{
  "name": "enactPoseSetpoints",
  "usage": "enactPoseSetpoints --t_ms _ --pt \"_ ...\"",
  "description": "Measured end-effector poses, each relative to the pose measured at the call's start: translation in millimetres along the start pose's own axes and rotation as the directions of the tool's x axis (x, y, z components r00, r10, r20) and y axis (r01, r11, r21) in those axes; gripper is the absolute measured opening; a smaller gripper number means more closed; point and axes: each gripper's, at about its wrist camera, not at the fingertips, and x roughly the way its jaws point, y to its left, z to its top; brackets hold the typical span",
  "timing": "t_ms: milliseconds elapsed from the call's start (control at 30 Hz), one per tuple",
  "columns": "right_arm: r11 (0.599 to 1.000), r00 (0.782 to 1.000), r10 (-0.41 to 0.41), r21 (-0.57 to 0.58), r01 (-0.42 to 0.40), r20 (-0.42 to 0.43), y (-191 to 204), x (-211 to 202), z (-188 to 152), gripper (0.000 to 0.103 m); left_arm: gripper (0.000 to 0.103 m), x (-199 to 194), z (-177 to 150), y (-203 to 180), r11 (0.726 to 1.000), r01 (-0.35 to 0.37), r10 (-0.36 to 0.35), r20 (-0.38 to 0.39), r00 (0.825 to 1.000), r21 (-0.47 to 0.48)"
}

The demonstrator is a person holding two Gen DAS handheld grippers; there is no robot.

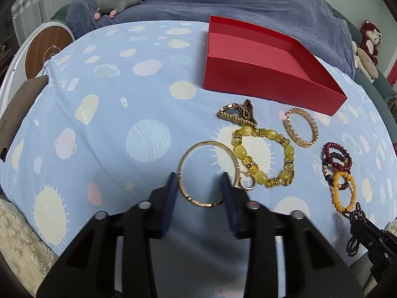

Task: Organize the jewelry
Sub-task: 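Grasp the thin gold bangle with the left gripper while the right gripper holds the necklace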

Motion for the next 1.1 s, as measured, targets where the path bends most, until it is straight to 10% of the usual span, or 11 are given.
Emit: enactPoseSetpoints --t_ms 167,300,733,1100 --pt "1.000 1.000 -0.002 -0.002 0.002 0.003 0.4 -1.0 -0.5 0.012 0.035 -0.4 0.5 0.6 1.000 0.019 -0.019 -0.002 1.000 0.002" --pt "1.000 1.000 -0.001 0.005 0.001 0.009 -0.2 -2.6 -0.2 0.012 0.063 -0.5 -1.6 -5.4 1.000 0.013 -0.013 -0.014 1.000 0.022" --pt "1.000 1.000 0.001 0.008 -0.001 0.011 -0.7 -3.7 -0.4 0.012 0.049 3.8 -2.0 -19.0 0.993 -0.050 0.052 -0.012 0.999 0.107" --pt "1.000 1.000 0.017 0.017 -0.018 0.026 -1.8 -8.6 7.1 0.012 0.047 -23.9 12.1 -14.1 0.998 0.050 -0.052 0.045 0.998 0.049"
